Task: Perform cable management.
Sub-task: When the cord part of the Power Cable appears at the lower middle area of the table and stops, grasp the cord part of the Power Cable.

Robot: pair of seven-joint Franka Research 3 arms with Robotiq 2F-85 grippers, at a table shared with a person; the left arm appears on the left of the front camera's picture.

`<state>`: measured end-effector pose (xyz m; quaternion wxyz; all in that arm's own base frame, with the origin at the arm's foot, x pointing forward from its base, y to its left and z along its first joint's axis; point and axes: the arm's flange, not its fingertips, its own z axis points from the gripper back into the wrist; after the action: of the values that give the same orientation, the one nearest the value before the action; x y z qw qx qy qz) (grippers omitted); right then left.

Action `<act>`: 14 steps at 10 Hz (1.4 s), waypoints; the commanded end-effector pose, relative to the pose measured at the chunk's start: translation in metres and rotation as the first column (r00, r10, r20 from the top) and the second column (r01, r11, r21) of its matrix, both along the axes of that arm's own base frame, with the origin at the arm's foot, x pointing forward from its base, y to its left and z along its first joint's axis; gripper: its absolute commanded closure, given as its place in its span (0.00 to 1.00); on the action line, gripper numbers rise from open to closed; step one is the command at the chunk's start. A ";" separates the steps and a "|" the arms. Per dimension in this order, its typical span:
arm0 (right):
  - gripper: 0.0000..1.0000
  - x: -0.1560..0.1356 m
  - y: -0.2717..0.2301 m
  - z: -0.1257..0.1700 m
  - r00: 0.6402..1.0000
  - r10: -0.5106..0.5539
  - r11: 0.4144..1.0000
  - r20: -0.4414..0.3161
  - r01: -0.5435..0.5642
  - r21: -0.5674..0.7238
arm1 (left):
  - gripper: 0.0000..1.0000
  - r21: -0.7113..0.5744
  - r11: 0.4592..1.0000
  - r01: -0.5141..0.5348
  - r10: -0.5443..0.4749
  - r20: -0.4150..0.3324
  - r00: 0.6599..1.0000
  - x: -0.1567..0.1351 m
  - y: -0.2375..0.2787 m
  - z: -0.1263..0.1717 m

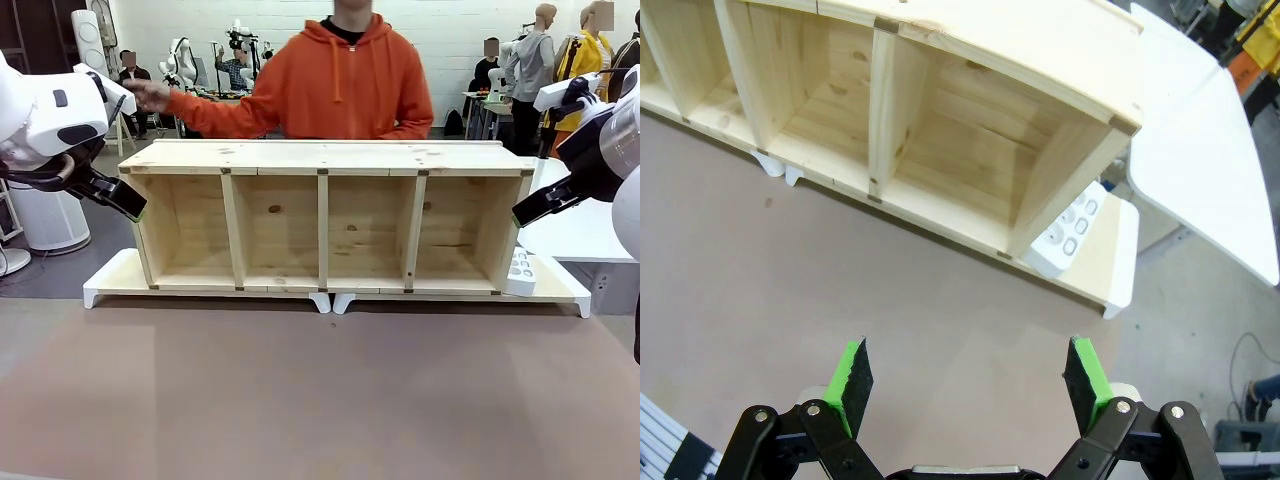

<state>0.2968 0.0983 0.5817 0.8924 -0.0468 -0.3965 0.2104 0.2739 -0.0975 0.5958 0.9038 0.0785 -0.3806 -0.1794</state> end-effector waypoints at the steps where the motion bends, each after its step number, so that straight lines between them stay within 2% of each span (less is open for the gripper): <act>1: 0.00 0.002 0.000 -0.001 1.000 0.003 1.000 -0.001 -0.003 -0.005 | 0.00 0.000 1.000 0.004 -0.004 0.009 1.000 0.003 -0.002 -0.001; 14: 0.00 0.002 0.000 -0.001 1.000 0.003 1.000 -0.001 -0.003 -0.005 | 0.00 0.000 1.000 0.004 -0.004 0.009 1.000 0.003 -0.002 -0.001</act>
<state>0.2968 0.0983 0.5817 0.8924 -0.0468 -0.3965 0.2104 0.2739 -0.0975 0.5958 0.9038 0.0785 -0.3806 -0.1794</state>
